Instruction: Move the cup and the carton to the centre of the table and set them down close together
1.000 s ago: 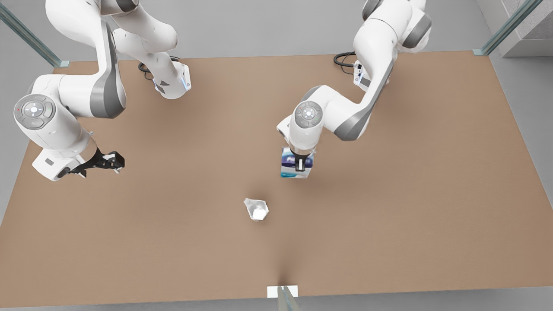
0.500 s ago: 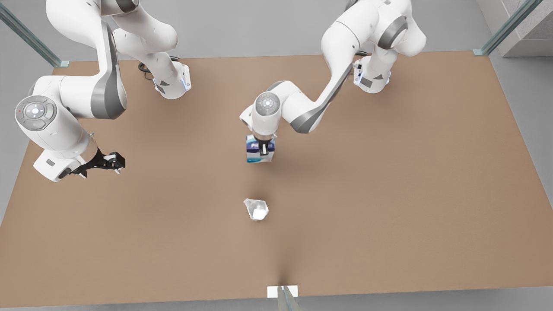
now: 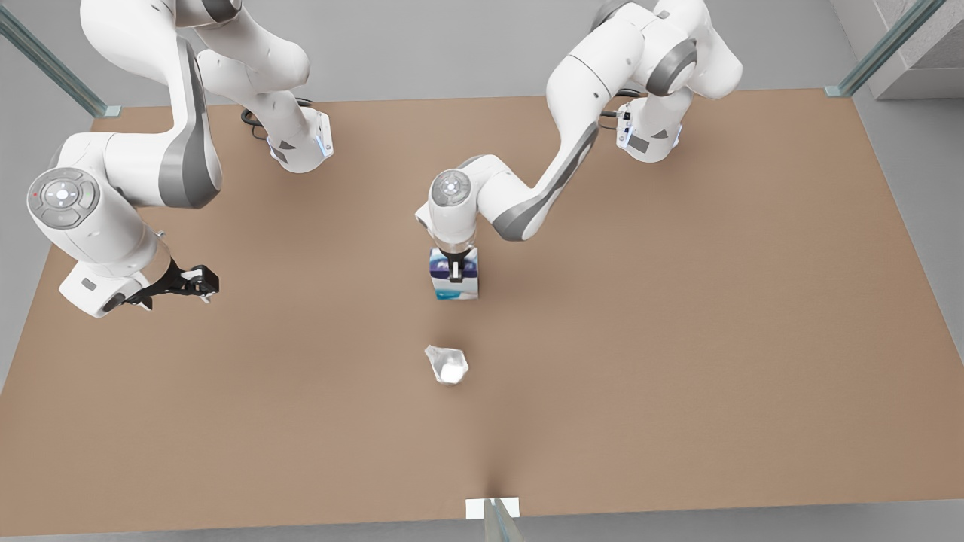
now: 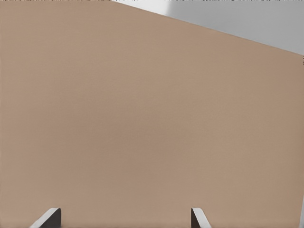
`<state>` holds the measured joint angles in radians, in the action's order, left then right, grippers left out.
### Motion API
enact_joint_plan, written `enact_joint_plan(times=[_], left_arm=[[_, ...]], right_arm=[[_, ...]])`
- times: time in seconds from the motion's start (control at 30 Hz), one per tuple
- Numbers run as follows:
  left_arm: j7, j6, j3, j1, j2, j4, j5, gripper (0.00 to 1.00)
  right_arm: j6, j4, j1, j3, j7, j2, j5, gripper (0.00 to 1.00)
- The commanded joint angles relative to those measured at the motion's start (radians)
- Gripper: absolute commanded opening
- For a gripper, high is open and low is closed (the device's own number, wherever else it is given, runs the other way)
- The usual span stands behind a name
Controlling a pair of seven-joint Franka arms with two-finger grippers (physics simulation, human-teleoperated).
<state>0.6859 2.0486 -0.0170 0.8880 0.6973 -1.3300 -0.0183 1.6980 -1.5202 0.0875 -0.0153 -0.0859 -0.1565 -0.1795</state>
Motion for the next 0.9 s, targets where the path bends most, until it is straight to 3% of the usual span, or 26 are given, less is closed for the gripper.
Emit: enact_joint_plan(times=[0.0, 0.07, 0.13, 0.67, 0.87], left_arm=[[0.000, -0.004, 0.000, 0.000, 0.001, 0.000, 0.075, 0.58], [-0.005, -0.004, 0.000, 0.000, 0.007, 0.000, 0.077, 0.69], [-0.014, -0.004, 0.000, -0.001, 0.007, 0.000, 0.077, 0.99], [-0.016, -0.016, 0.000, -0.001, -0.015, 0.005, 0.084, 1.00], [-0.014, -0.071, 0.002, -0.008, -0.084, 0.008, 0.104, 1.00]], right_arm=[[0.000, 0.000, 0.000, 0.000, 0.000, 0.000, 0.000, 1.00], [0.000, 0.000, 0.000, 0.000, 0.000, 0.000, 0.000, 1.00], [0.000, 0.000, 0.000, 0.000, 0.000, 0.000, 0.000, 1.00], [0.000, 0.000, 0.000, 0.000, 0.000, 0.000, 0.000, 1.00], [0.000, -0.001, 0.000, 0.000, 0.000, 0.000, 0.000, 1.00]])
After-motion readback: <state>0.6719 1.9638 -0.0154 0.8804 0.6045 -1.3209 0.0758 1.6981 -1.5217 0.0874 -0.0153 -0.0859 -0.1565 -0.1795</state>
